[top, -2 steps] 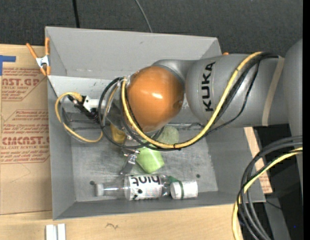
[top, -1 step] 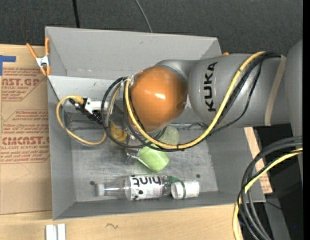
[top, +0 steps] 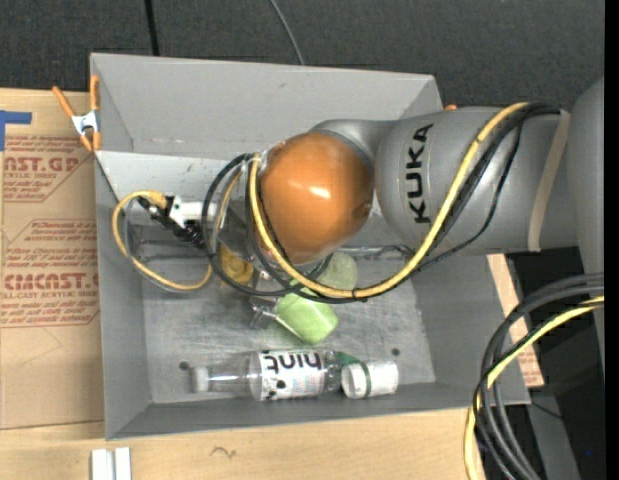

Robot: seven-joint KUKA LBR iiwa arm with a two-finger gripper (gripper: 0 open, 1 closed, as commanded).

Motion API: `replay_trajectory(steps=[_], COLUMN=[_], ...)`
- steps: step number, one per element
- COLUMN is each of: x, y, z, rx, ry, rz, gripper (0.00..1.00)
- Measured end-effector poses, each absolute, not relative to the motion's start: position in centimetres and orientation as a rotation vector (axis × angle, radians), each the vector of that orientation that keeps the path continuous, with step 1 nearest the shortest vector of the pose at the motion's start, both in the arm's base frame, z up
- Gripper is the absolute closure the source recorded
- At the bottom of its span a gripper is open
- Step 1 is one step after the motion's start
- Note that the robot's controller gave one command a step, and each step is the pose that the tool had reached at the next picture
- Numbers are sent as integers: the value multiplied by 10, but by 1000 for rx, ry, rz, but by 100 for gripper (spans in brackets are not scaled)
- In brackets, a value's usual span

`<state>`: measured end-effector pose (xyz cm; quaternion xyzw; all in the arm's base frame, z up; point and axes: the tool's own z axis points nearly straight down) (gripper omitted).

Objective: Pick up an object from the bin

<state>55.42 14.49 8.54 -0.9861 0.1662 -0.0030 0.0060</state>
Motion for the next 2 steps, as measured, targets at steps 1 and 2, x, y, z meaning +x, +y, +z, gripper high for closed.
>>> replay_trajectory(steps=[1, 2], x=[549, 555], y=[129, 123], z=[121, 177], rx=[-3096, -3101], ry=[516, 492], rz=[16, 9], gripper=[100, 100])
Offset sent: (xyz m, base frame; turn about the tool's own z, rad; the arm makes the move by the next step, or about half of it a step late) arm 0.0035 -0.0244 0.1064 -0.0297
